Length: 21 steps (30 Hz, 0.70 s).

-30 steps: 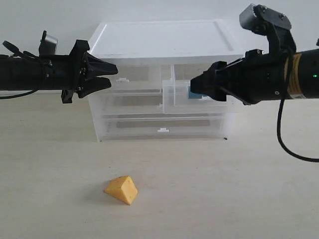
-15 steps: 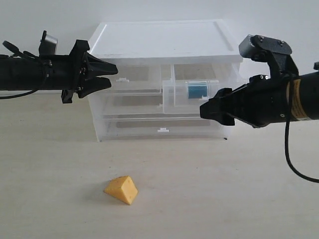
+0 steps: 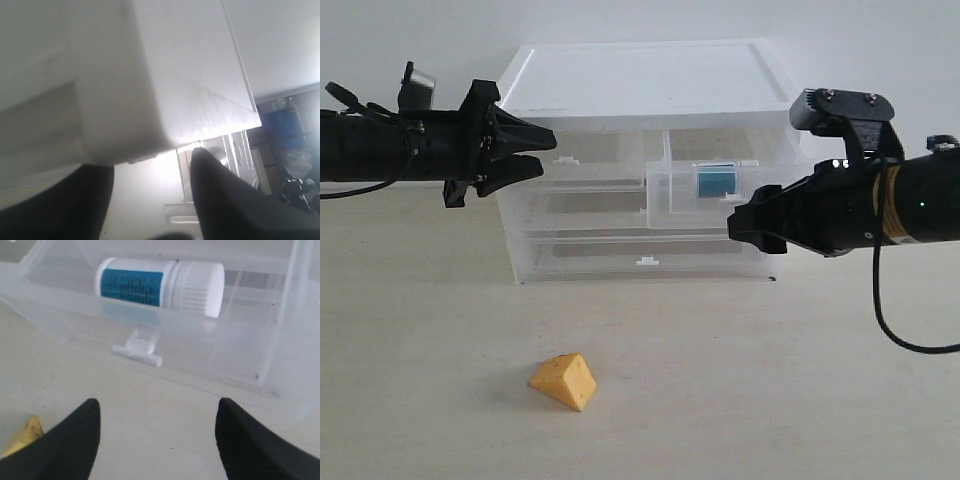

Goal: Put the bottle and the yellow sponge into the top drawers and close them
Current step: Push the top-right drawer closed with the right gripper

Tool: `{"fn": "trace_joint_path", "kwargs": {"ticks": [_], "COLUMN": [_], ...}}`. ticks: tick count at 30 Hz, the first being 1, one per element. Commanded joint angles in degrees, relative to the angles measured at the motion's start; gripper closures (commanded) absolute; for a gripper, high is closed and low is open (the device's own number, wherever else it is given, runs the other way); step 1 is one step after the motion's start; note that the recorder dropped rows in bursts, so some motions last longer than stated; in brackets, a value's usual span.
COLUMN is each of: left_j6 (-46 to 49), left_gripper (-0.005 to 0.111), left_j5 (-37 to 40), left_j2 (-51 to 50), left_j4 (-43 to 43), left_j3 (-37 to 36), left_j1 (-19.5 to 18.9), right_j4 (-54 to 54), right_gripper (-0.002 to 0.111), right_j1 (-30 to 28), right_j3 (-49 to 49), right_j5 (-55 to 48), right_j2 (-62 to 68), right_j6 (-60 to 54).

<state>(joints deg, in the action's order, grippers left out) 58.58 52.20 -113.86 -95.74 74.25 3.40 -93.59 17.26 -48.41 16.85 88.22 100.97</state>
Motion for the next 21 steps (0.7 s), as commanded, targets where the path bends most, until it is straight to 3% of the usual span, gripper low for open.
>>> {"fn": "trace_joint_path", "kwargs": {"ticks": [1,21], "left_j6": [1.0,1.0], "left_gripper": [0.061,0.061], "left_j5": [-2.8,-2.8], "left_j2": [-0.5,-0.5], "left_j4": [-2.0,-2.0], "left_j3": [0.8,0.8], "left_j1": [-0.2,-0.2], "right_j4": [4.1,15.4], "right_gripper": [0.049,0.049], "right_j1": [0.0,0.0], "right_j3": [-2.6,-13.3], "right_j5": [0.9,0.8], "right_j2": [1.5,9.1], "right_j6": [-3.1,-11.0]}}
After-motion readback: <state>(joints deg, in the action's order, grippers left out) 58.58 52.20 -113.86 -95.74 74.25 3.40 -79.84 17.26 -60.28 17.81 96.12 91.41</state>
